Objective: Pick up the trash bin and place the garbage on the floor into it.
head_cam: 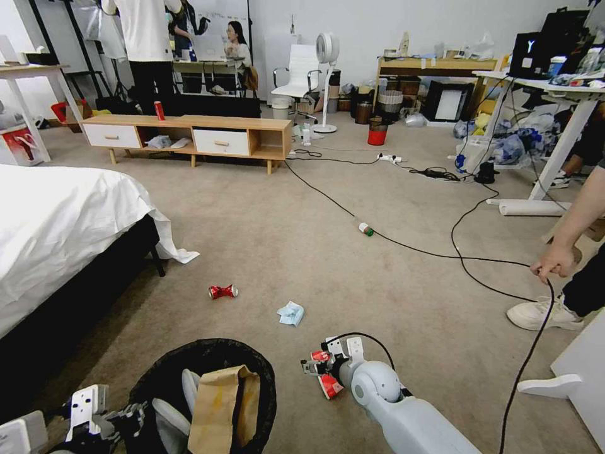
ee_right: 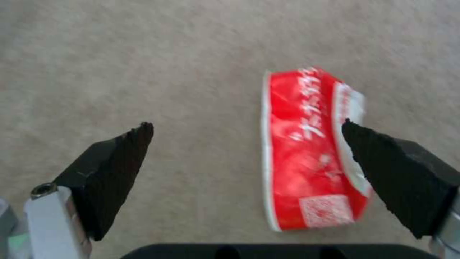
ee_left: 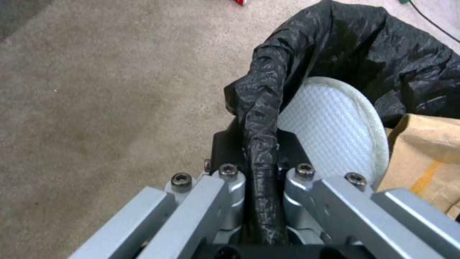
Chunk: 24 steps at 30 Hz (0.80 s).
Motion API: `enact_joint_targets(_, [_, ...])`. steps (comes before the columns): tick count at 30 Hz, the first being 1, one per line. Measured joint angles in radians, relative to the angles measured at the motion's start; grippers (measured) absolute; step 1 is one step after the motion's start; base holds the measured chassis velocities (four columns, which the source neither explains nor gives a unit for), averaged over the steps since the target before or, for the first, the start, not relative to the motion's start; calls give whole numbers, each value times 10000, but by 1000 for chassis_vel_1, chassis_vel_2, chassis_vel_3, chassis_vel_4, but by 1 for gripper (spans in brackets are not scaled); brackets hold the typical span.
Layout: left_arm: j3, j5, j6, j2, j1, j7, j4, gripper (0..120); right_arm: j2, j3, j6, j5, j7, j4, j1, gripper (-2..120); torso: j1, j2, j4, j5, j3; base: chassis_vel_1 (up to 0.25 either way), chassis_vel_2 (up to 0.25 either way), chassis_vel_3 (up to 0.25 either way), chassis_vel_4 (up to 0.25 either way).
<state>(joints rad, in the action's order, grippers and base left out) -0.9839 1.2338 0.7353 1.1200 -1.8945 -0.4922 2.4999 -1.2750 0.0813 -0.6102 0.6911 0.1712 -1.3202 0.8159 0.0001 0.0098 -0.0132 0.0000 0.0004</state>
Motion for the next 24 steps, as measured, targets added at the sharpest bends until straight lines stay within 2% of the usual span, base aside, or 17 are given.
enact_joint_targets(12, [39, -23, 0, -4, 2, 1, 0, 4, -128, -715, -543, -286, 259, 615, 26, 100, 0, 0, -1, 0, 0, 0, 0, 0, 0])
enact_joint_targets(24, [0, -29, 0, 28, -70, 1, 0, 4, -864, -844, -346, -1347, -469, 2194, -725, 100, 0, 0, 1, 0, 0, 0, 0, 0, 0])
